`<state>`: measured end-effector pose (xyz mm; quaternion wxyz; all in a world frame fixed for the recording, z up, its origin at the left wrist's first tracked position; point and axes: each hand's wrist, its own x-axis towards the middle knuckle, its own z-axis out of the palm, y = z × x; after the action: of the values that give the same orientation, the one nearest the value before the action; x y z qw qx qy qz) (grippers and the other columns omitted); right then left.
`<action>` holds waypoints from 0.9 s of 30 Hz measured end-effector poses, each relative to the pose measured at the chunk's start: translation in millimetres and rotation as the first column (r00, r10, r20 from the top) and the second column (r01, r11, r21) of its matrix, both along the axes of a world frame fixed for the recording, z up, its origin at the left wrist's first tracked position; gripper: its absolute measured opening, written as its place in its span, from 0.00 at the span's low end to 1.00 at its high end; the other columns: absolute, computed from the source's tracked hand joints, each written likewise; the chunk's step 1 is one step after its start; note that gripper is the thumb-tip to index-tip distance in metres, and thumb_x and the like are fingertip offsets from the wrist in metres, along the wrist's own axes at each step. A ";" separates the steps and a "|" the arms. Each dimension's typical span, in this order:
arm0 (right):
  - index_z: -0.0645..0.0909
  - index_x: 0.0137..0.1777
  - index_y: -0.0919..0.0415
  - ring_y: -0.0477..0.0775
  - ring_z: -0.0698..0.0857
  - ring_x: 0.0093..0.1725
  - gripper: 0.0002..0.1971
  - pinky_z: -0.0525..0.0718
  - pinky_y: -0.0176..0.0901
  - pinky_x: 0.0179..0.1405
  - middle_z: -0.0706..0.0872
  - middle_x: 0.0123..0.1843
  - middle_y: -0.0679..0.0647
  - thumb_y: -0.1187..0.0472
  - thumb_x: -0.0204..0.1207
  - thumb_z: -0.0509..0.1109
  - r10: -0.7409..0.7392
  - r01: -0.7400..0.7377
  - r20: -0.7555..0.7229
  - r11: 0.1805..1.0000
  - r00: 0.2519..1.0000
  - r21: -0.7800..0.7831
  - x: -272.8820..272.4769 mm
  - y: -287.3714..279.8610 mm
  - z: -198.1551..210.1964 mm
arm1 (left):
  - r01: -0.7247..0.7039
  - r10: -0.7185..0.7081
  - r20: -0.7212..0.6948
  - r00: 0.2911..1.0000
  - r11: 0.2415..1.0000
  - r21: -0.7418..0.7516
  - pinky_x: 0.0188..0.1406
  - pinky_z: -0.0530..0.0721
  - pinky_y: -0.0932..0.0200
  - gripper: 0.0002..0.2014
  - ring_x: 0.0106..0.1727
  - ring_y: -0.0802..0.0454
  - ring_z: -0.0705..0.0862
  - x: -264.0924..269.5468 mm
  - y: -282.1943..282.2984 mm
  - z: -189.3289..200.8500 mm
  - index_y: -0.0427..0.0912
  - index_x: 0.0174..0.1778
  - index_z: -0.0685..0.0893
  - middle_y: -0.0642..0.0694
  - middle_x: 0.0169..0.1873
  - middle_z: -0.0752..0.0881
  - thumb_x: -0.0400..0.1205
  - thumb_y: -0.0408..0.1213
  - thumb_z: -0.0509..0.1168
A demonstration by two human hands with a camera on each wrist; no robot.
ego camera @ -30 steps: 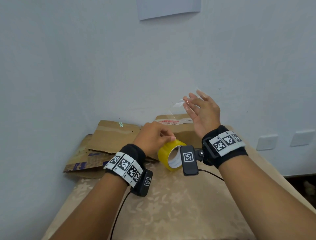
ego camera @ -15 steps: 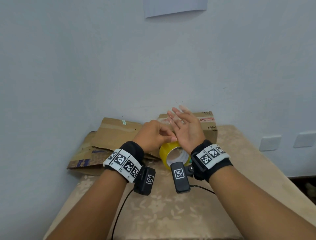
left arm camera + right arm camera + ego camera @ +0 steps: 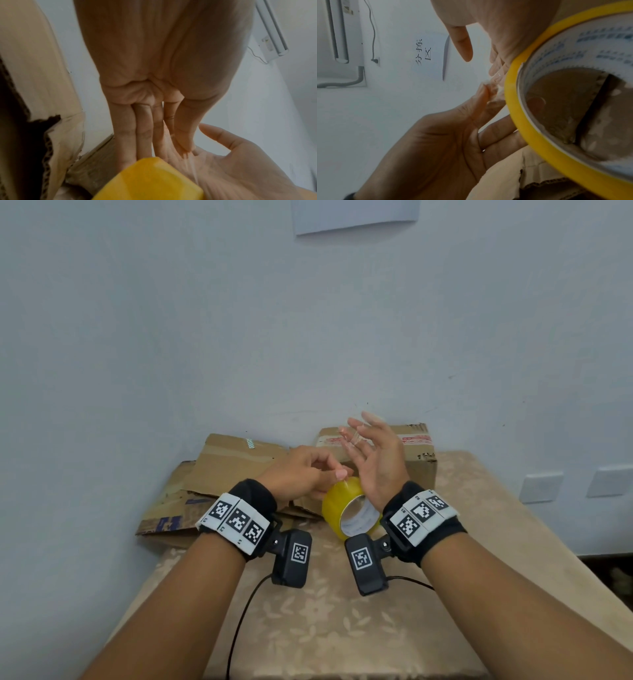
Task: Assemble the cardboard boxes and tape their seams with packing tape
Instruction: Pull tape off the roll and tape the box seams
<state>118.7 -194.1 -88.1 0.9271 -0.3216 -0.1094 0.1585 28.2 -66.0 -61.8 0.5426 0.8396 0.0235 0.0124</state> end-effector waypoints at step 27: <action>0.80 0.68 0.58 0.64 0.87 0.68 0.16 0.85 0.53 0.70 0.88 0.61 0.58 0.71 0.84 0.67 -0.029 0.035 0.104 0.998 0.994 -0.060 -5.0 3.2 3.3 | -0.202 0.217 -0.016 0.976 0.930 0.308 0.58 0.90 0.37 0.07 0.53 0.39 0.91 4.2 -19.6 2.8 0.43 0.47 0.84 0.39 0.49 0.91 0.80 0.39 0.76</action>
<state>113.7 -190.8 -84.8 0.9123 -0.3595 -0.1472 0.1300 32.5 -85.6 -58.9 0.4014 0.9059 0.1245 0.0526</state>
